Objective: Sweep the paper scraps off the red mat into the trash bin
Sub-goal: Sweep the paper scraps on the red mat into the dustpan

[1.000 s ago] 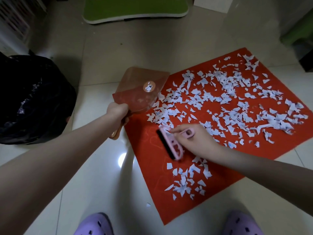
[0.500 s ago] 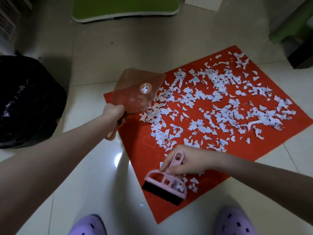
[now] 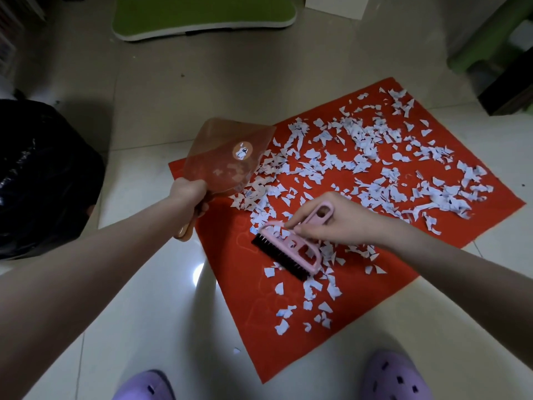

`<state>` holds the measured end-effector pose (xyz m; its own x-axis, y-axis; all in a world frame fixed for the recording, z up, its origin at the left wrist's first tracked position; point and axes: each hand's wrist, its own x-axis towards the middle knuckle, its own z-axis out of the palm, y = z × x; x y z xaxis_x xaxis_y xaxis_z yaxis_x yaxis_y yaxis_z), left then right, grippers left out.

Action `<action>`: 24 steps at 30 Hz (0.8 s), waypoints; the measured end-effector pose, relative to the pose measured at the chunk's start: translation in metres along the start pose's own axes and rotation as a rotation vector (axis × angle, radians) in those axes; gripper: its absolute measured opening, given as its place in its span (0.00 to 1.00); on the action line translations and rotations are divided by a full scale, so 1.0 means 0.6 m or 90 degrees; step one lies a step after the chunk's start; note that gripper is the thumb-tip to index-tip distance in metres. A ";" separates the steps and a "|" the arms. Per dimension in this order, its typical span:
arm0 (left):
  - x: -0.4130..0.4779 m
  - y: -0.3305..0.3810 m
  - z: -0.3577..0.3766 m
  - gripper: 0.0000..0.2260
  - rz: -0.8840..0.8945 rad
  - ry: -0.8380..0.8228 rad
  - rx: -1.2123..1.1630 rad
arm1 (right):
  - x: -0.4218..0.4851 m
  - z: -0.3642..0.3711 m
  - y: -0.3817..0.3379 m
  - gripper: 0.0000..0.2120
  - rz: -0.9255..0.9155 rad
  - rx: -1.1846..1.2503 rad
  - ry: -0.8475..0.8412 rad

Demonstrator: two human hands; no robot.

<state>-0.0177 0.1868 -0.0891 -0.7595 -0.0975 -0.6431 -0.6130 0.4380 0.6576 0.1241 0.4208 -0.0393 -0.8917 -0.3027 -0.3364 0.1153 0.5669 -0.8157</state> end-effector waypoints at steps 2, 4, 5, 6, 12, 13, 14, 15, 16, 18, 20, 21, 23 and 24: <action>-0.001 0.003 0.000 0.06 -0.002 -0.002 0.000 | -0.002 0.018 -0.004 0.08 -0.008 0.017 -0.068; -0.003 0.007 0.002 0.06 0.000 -0.005 0.005 | -0.003 0.047 -0.001 0.08 -0.023 0.013 -0.148; -0.004 0.008 0.003 0.06 0.001 -0.005 0.007 | -0.004 0.061 0.001 0.09 -0.033 0.005 -0.185; -0.005 0.008 0.004 0.06 0.002 -0.005 0.010 | -0.004 0.075 0.005 0.09 -0.037 -0.008 -0.220; -0.012 0.010 0.006 0.06 -0.003 -0.003 -0.001 | -0.012 0.106 0.014 0.11 -0.048 -0.142 -0.275; -0.012 0.010 0.005 0.06 -0.002 -0.002 -0.004 | -0.011 0.099 0.015 0.11 -0.056 -0.151 -0.252; -0.012 0.011 0.003 0.06 0.000 -0.001 -0.007 | -0.009 0.089 0.019 0.11 -0.062 -0.161 -0.217; -0.011 0.011 0.002 0.06 0.001 0.001 -0.008 | -0.009 0.076 0.018 0.10 -0.066 -0.168 -0.172; -0.011 0.010 0.000 0.06 0.002 0.003 -0.007 | -0.008 0.063 0.019 0.10 -0.064 -0.170 -0.124; -0.009 0.008 -0.002 0.06 -0.001 0.005 -0.004 | -0.007 0.040 0.015 0.09 -0.056 -0.144 -0.043; -0.008 0.005 -0.003 0.06 -0.007 0.007 -0.004 | -0.006 0.031 0.007 0.09 -0.046 -0.097 -0.018; -0.007 0.005 -0.003 0.06 -0.008 0.007 -0.004 | -0.005 0.031 0.004 0.09 -0.045 -0.079 -0.027; -0.007 0.006 -0.002 0.06 -0.003 0.008 -0.004 | -0.002 0.042 -0.001 0.09 -0.041 -0.060 -0.085; -0.008 0.007 -0.001 0.06 0.000 0.010 -0.004 | 0.000 0.051 0.000 0.10 -0.040 -0.062 -0.122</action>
<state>-0.0169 0.1883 -0.0832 -0.7626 -0.1114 -0.6372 -0.6146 0.4322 0.6599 0.1374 0.3973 -0.0540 -0.7951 -0.4748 -0.3773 0.0114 0.6103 -0.7921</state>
